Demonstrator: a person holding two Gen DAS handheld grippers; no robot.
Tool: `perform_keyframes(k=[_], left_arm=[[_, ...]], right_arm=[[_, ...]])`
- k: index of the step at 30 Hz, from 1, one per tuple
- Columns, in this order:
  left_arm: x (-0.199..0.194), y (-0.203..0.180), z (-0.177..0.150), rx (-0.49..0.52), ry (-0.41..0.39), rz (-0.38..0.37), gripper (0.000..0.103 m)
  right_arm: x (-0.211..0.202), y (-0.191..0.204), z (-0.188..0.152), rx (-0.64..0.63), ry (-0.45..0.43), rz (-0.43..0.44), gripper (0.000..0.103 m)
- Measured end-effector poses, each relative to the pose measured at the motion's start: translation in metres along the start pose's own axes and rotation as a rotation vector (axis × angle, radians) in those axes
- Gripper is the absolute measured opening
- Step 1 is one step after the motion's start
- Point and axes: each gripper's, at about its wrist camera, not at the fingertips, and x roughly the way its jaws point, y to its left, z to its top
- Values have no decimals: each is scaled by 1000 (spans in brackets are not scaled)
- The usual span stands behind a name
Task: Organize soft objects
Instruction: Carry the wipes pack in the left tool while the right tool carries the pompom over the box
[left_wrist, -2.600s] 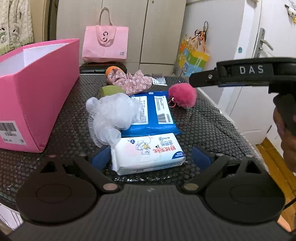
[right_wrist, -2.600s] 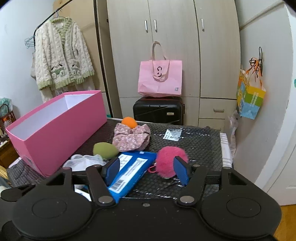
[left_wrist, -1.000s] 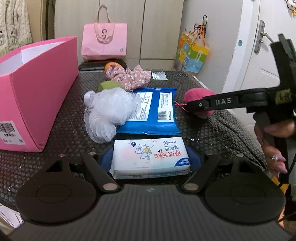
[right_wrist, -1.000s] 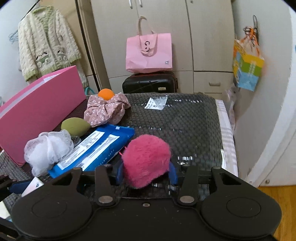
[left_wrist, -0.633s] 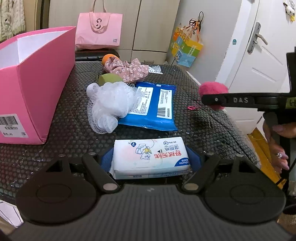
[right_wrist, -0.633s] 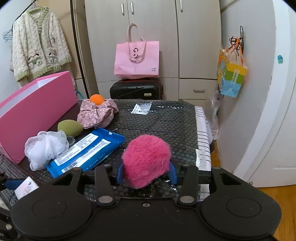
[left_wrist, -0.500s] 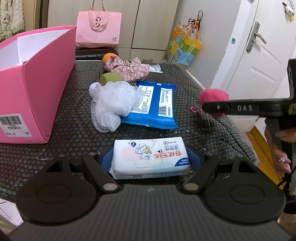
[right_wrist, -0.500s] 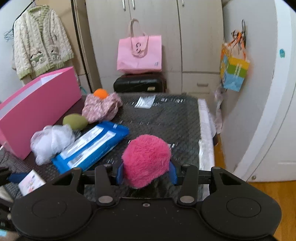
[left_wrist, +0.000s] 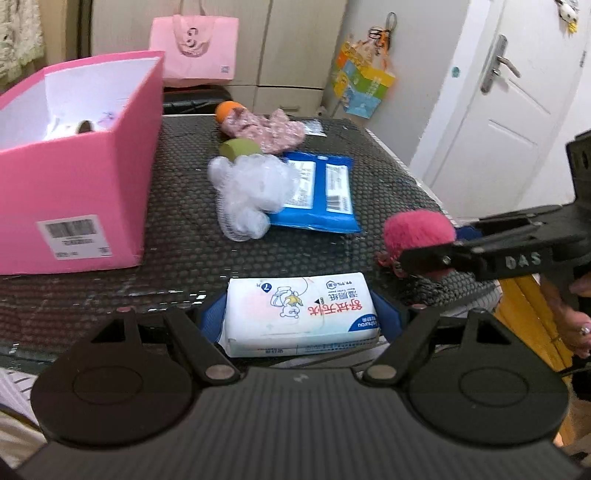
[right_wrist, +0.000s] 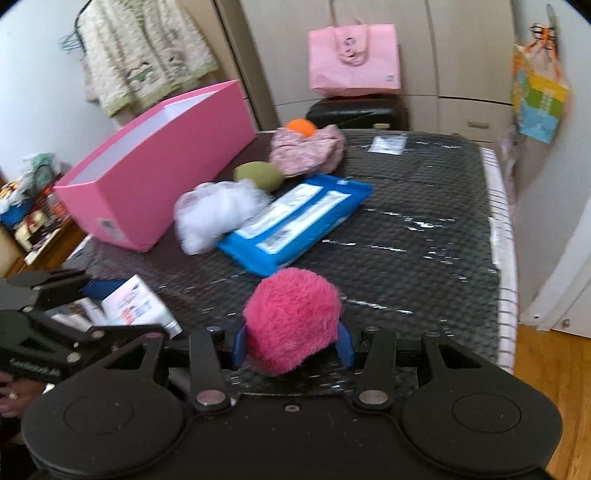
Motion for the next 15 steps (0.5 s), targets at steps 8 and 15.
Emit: perform_keyframes(k=[8,15], left_arm=[[-32,30,20,-30,19,-14,79],[-55,57,31,-44,88,-104,79]], right_arm=[[-9,34,10,-21,37,131,51],[-9,65,30,-68,67,160,51]])
